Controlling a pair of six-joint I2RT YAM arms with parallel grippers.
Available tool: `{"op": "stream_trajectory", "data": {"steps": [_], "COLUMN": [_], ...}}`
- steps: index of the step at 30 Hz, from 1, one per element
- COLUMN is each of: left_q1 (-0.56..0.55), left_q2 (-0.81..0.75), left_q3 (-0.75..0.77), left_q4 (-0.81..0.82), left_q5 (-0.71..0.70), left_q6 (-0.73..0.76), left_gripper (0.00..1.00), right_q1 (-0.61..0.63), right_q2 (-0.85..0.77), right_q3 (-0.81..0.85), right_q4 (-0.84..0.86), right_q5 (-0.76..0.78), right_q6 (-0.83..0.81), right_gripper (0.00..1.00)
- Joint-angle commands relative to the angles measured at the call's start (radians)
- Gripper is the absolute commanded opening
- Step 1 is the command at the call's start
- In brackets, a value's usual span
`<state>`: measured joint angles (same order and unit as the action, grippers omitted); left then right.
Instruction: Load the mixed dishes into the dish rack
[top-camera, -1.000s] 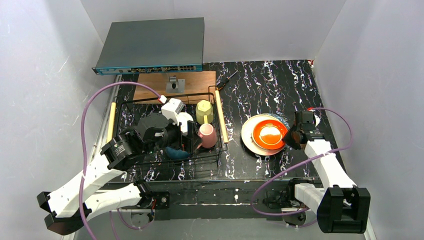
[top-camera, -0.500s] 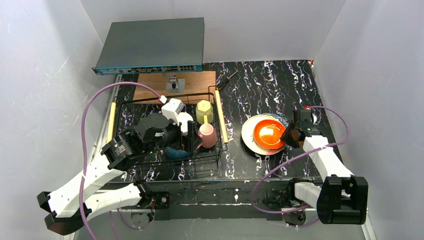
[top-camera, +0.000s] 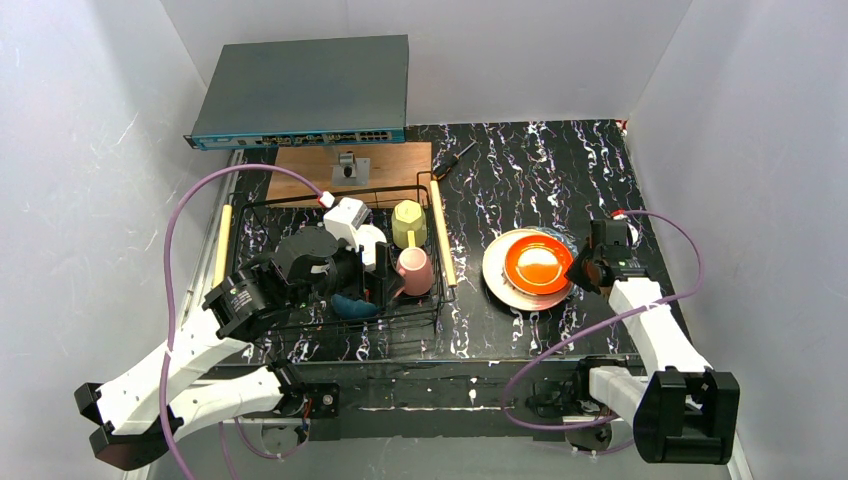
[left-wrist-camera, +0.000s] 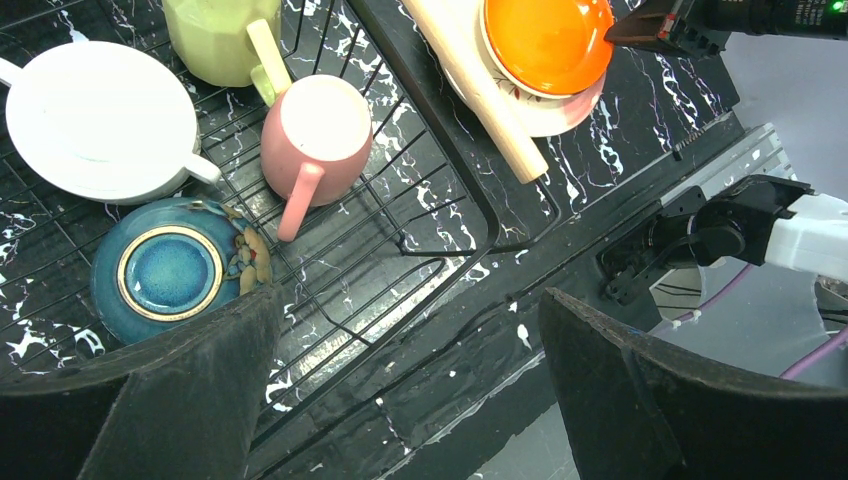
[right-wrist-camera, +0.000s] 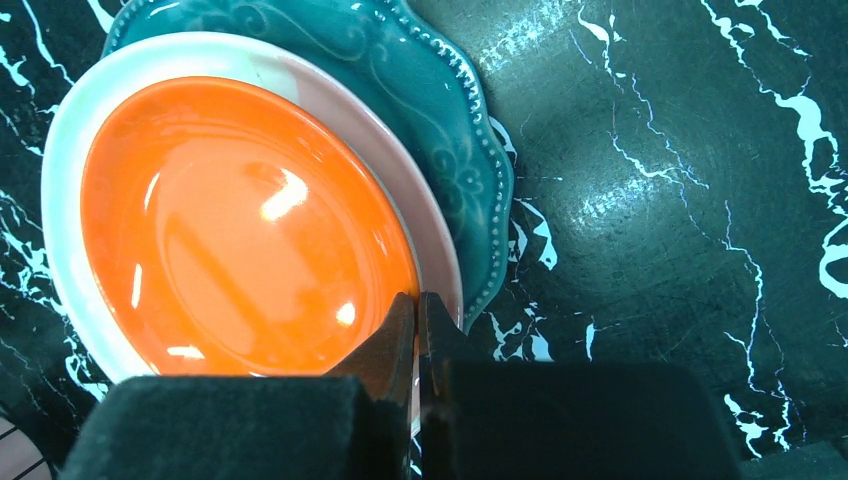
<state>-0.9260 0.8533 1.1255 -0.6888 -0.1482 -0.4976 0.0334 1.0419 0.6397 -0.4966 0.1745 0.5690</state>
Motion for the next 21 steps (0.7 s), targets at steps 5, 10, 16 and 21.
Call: {"op": "stream_trajectory", "data": {"steps": [5, 10, 16, 21], "left_q1": [-0.004, -0.004, -0.004, -0.004], "left_q2": [-0.009, -0.011, -0.018, -0.028], "left_q3": [0.003, 0.002, 0.002, -0.003], "left_q4": [-0.002, -0.008, -0.01, -0.013], "left_q5": [0.003, 0.0, -0.003, -0.005], "left_q6": [0.005, 0.002, 0.0, -0.005], "left_gripper": [0.98, 0.98, 0.98, 0.98], "right_q1": [0.0, -0.001, -0.007, -0.019], "right_q2": [-0.062, -0.091, -0.169, -0.24], "right_q3": [0.05, 0.072, 0.079, 0.078], "right_q4": [-0.065, -0.09, -0.1, -0.089], "right_q5": [-0.002, -0.078, -0.139, -0.14], "right_q6": [-0.018, -0.018, 0.045, 0.073], "right_gripper": [0.01, 0.01, 0.01, 0.01]}}
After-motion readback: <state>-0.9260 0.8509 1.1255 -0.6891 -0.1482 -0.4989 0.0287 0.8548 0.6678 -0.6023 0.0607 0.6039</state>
